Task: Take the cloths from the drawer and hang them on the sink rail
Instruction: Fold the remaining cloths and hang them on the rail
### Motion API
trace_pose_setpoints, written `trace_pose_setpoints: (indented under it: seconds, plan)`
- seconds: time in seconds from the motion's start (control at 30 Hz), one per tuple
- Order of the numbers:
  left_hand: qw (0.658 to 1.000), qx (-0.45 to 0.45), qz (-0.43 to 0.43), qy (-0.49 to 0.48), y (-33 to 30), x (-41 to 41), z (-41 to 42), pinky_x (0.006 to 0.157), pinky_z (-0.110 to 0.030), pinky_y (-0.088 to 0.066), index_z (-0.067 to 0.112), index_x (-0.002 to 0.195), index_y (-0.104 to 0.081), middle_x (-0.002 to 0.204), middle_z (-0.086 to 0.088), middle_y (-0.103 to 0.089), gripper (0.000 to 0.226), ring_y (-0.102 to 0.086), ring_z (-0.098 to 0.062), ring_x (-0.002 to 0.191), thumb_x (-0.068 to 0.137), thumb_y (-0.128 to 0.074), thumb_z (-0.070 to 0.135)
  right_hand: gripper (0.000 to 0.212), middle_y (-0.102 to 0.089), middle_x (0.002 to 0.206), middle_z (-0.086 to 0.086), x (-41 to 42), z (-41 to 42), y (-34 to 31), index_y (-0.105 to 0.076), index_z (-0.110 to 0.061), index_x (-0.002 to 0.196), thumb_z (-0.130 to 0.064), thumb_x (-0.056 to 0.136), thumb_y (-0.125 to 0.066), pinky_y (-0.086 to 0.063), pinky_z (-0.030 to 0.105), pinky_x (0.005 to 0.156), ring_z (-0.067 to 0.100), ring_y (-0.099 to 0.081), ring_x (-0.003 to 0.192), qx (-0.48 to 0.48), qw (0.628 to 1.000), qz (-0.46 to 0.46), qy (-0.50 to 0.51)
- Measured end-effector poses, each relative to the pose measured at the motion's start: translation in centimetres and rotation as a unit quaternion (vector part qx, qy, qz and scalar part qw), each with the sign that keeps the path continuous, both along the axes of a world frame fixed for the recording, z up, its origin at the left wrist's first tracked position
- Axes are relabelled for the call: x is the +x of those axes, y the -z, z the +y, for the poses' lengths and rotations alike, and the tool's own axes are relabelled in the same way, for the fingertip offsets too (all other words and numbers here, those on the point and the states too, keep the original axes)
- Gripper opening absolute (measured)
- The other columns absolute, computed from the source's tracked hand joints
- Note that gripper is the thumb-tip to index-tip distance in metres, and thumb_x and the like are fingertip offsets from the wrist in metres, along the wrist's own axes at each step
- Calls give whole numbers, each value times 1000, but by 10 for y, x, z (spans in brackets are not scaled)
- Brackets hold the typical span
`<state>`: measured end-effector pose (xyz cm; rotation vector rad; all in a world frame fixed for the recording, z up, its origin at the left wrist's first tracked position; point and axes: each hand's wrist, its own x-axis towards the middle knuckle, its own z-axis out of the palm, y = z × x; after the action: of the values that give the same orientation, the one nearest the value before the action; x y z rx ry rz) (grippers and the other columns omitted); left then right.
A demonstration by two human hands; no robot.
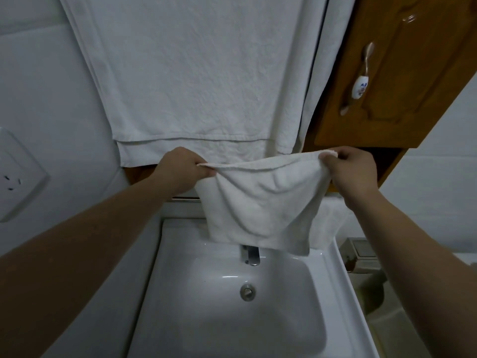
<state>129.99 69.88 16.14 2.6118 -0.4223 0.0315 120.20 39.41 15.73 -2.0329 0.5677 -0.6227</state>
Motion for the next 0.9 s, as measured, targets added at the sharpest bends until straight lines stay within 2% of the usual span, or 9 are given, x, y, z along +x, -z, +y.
trace_pose_setpoints:
  seconds: [0.1,0.2,0.3,0.4,0.5,0.6,0.67,0.77,0.9]
  plan:
    - [993,-91,69,-15,-1,-3,-13,53,-25,-42,4,80,-74,63,-3,-60,31,-59,-18,65,85,-72,34,19,-66,83,-9,2,17,-4,-74,-19,102,-27,93,-59,-51,30,73,4,-59,77,-53,998,-16,20]
    - [944,-257,193,-69,-6,-6,-27,46,-25,-44,-2,76,-63,60,-12,-54,33,-51,-17,47,89,-70,28,22,-69,84,-7,2,41,-9,-75,-18,102,-28,91,-58,-53,30,73,4,-61,75,-81,996,-42,12]
    - [913,-304,262,-70,-12,-12,-40,44,-25,-38,3,76,-58,60,-9,-50,28,-44,-16,44,90,-69,24,19,-70,79,-9,-2,66,-11,-75,-21,96,-31,89,-61,-50,27,64,5,-62,73,-94,994,-43,-38]
    - [907,-297,291,-67,-12,-19,-45,41,-24,-33,9,68,-56,53,-2,-47,29,-41,-13,43,90,-68,25,14,-71,78,0,-2,80,-17,-75,-19,86,-28,87,-65,-55,37,69,15,-66,77,-1,994,-5,-111]
    - [889,-329,292,-126,-12,-17,-33,46,-25,-36,9,78,-59,62,-4,-53,23,-45,-15,51,91,-67,25,12,-73,85,11,-1,70,-23,-75,-11,86,-23,87,-70,-59,44,71,26,-70,81,132,980,32,-143]
    - [835,-418,287,-214,-7,-8,-9,53,-27,-39,8,77,-59,51,-4,-51,19,-43,-16,48,92,-65,17,8,-71,83,5,5,40,-21,-73,-11,92,-17,87,-71,-56,33,60,21,-66,73,235,970,17,-52]
    - [815,-442,293,-232,-1,-7,-5,55,-30,-39,6,83,-60,53,-6,-45,14,-40,-18,50,91,-66,16,15,-65,89,6,10,25,-11,-69,-9,96,-18,85,-73,-58,41,69,23,-58,74,305,952,38,15]
    - [820,-425,317,-216,7,-15,-15,58,-31,-42,8,91,-62,70,-8,-50,13,-43,-19,59,92,-64,20,13,-66,94,13,15,27,3,-68,-7,90,-15,83,-74,-52,41,70,29,-58,79,334,940,61,26]
    - [809,-418,361,-200,9,-29,-31,44,-18,-33,12,87,-60,63,-2,-47,9,-36,-9,48,93,-63,18,8,-64,73,12,15,47,11,-68,-9,78,-10,86,-70,-45,33,55,24,-57,62,288,956,45,-15]
